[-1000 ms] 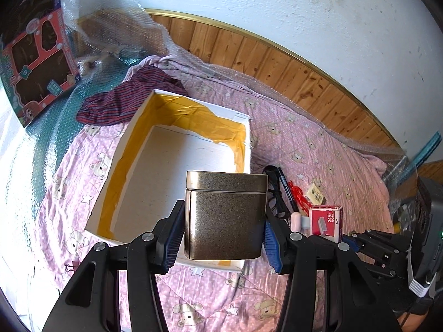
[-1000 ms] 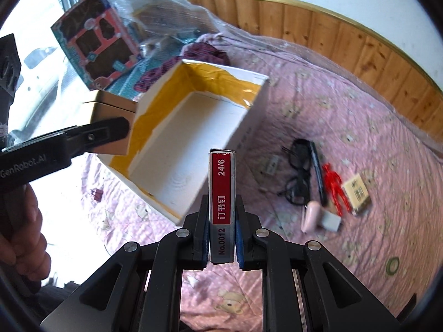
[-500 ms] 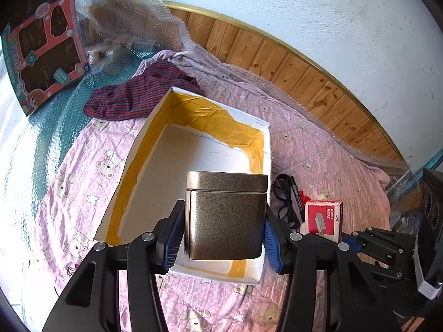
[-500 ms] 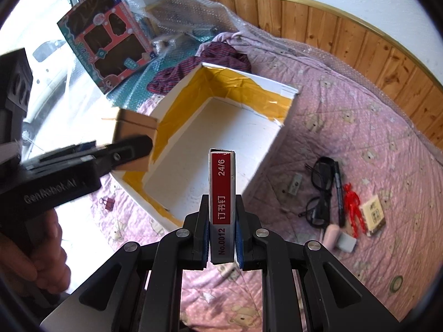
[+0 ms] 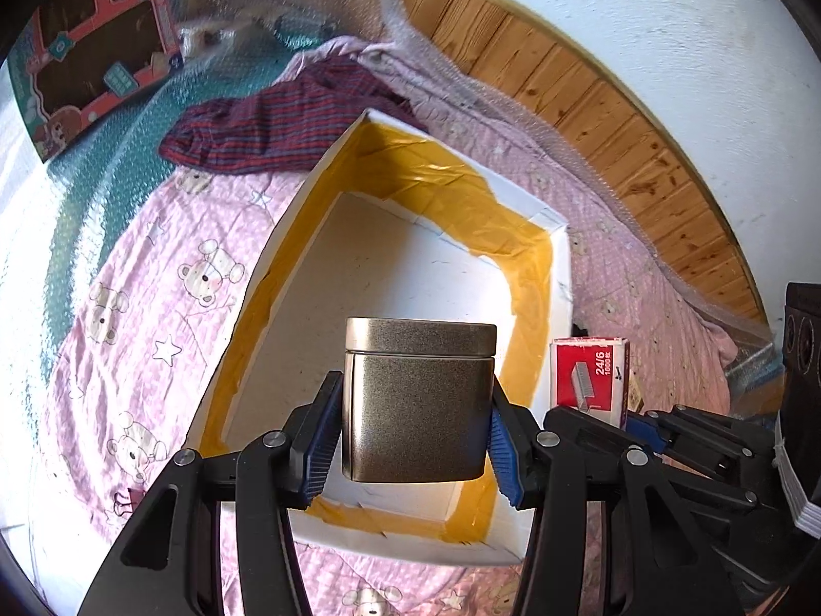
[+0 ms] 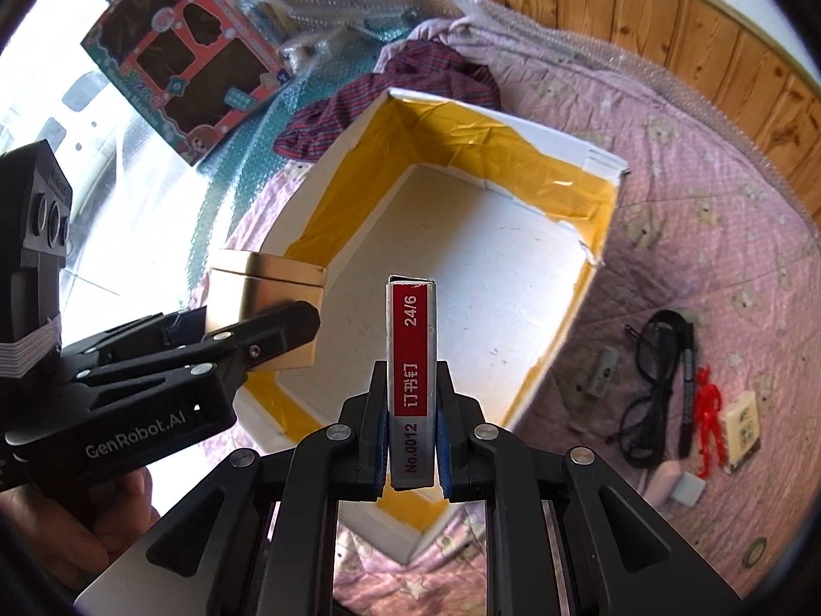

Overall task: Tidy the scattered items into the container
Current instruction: 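Open both tools to drop the tin and staple box into the white box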

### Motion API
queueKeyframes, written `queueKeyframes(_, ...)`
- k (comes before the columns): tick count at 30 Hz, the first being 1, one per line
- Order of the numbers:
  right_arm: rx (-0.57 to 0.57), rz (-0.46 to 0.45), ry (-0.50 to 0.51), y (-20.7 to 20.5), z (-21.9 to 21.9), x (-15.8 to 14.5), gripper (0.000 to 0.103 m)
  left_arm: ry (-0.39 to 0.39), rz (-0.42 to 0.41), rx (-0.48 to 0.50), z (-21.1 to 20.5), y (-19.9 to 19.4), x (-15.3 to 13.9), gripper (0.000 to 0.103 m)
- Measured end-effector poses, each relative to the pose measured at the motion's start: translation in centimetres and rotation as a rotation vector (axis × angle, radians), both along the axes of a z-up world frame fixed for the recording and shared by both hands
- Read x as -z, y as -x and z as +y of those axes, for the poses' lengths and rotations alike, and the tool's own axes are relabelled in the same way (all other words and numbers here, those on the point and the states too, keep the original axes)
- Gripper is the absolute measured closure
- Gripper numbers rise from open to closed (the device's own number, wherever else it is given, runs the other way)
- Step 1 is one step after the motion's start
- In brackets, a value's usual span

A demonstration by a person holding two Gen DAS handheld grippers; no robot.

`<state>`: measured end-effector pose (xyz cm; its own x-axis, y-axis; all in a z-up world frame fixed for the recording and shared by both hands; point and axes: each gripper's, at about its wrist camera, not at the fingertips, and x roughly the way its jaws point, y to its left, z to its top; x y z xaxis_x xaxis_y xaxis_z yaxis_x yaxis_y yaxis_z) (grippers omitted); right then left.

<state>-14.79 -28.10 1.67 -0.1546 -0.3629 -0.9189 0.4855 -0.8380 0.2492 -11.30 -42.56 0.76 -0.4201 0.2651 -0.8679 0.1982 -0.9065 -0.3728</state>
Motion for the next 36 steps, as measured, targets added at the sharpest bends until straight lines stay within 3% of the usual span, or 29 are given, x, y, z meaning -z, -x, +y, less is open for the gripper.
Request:
queueKeyframes(7, 0.013, -0.037, -0.013, 2.9, -1.3, 1.7, 0.087, -0.013, -0.037, -0.016, -1.8, 2.5, 1.8, 0.05)
queueKeyframes(19, 0.093, -0.036, -0.036, 9.4, -1.3, 3.2, 0.086, 0.026, -0.03, 0.046, -2.8, 9.0, 4.5, 0.05)
queueKeyframes(21, 0.106, -0.015, -0.033, 10.2, -1.2, 3.6, 0.081, 0.037, -0.031, 0.05, -2.8, 10.1, 4.9, 0.05)
queueKeyframes(22, 0.114, -0.005, -0.042, 10.5, -1.1, 3.9, 0.074, 0.045, -0.029, 0.052, -2.7, 10.7, 5.2, 0.05)
queueKeyframes(23, 0.124, -0.004, -0.044, 10.8, -0.9, 4.3, 0.06, 0.055, -0.027, 0.048, -2.8, 11.3, 5.5, 0.05)
queueKeyframes(25, 0.138, -0.028, -0.02, 10.8, -0.2, 4.9, 0.059, 0.063, -0.04, 0.024, -3.2, 12.1, 6.2, 0.042)
queueKeyframes(31, 0.155, -0.083, 0.023, 9.0, 1.9, 5.6, 0.059, 0.017, -0.069, -0.058, -5.5, 11.0, 6.6, 0.037)
queueKeyframes(36, 0.129, -0.065, 0.04, 6.5, 3.3, 4.6, 0.061, 0.0, -0.064, -0.075, -5.7, 8.2, 4.8, 0.038)
